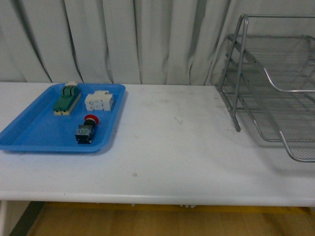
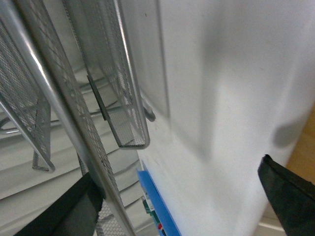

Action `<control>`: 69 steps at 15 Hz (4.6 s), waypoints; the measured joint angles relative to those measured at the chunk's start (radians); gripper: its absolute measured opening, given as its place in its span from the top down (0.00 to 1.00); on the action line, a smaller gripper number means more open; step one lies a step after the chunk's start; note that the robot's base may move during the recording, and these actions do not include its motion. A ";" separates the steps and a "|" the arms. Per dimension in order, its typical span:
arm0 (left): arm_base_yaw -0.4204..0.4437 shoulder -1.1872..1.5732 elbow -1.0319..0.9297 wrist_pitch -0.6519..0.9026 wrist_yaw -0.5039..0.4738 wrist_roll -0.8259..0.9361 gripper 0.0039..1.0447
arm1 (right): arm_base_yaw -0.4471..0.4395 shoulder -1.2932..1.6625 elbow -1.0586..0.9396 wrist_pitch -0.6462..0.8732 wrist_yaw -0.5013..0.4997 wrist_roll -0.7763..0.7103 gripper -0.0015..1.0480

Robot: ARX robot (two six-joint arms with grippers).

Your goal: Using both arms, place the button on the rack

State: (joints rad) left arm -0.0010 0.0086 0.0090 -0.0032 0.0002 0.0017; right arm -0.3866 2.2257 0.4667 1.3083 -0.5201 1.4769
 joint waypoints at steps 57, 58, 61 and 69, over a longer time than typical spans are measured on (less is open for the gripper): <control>-0.132 1.936 1.223 0.006 0.109 -0.108 0.06 | 0.386 -2.222 -0.455 -1.312 0.520 -1.474 0.06; -0.124 1.986 1.275 -0.032 0.095 -0.143 0.06 | 0.386 -2.222 -0.455 -1.312 0.520 -1.474 0.06; -0.113 2.109 1.358 -0.088 0.042 -0.225 0.06 | 0.386 -2.222 -0.455 -1.312 0.520 -1.474 0.06; -0.153 2.255 1.461 -0.090 -0.109 -0.190 0.06 | 0.386 -2.222 -0.455 -1.312 0.520 -1.474 0.06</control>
State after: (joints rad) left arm -0.1543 2.2639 1.4696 -0.0929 -0.1093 -0.1879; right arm -0.0002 0.0036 0.0113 -0.0032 0.0002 0.0029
